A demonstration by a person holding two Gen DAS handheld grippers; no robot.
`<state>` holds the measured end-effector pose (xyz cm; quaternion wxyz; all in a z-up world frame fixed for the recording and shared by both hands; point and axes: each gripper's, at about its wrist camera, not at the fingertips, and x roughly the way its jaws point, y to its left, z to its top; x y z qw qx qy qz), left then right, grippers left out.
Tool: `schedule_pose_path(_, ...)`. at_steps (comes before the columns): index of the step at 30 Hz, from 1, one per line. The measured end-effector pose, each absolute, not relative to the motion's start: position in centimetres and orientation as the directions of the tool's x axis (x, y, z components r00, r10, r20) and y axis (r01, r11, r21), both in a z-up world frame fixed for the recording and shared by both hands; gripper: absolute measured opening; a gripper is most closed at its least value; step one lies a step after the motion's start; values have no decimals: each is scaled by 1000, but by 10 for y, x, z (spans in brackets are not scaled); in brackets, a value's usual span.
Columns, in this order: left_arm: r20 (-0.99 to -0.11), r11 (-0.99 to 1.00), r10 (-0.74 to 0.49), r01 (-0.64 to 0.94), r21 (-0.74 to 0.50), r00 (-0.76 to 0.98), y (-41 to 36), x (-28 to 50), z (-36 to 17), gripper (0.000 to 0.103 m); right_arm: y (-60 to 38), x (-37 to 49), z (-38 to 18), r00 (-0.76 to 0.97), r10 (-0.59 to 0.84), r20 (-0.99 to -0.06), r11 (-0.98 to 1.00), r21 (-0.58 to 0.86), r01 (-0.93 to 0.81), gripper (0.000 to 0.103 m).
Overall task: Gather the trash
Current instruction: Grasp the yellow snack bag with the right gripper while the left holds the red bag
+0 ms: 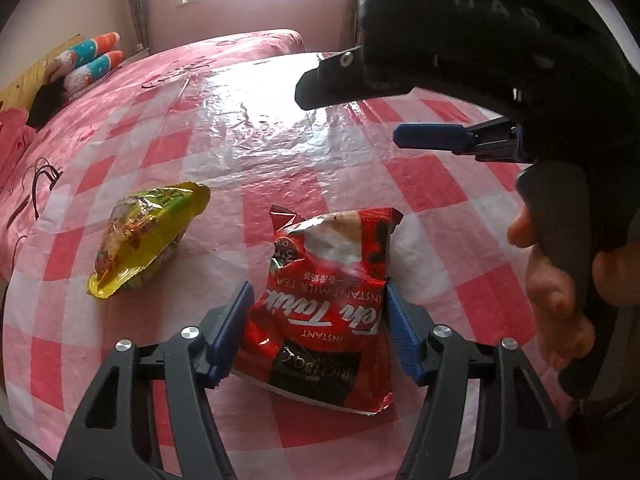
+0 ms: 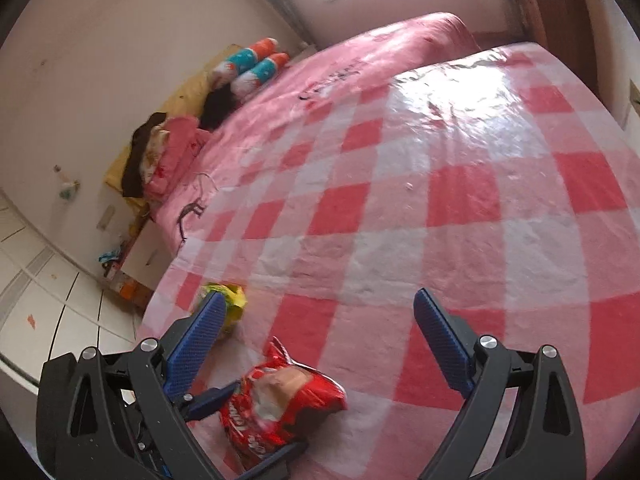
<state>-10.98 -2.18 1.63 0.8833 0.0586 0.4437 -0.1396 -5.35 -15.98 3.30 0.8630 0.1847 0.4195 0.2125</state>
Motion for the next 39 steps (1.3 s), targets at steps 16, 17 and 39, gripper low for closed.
schedule_pose_path(16, -785, 970, -243, 154, -189, 569, 69, -124, 23, 60, -103, -49, 30, 460, 605, -650, 795, 525, -305, 94)
schedule_pose_path(17, -786, 971, -240, 149, -189, 570, 74, -126, 23, 60, -96, -51, 28, 446, 615, -650, 787, 532, -312, 94)
schedule_pose_path(39, -754, 974, -170, -9, -227, 634, 169, -146, 29, 60, -18, -38, 9, 440, 573, -691, 819, 473, -323, 82)
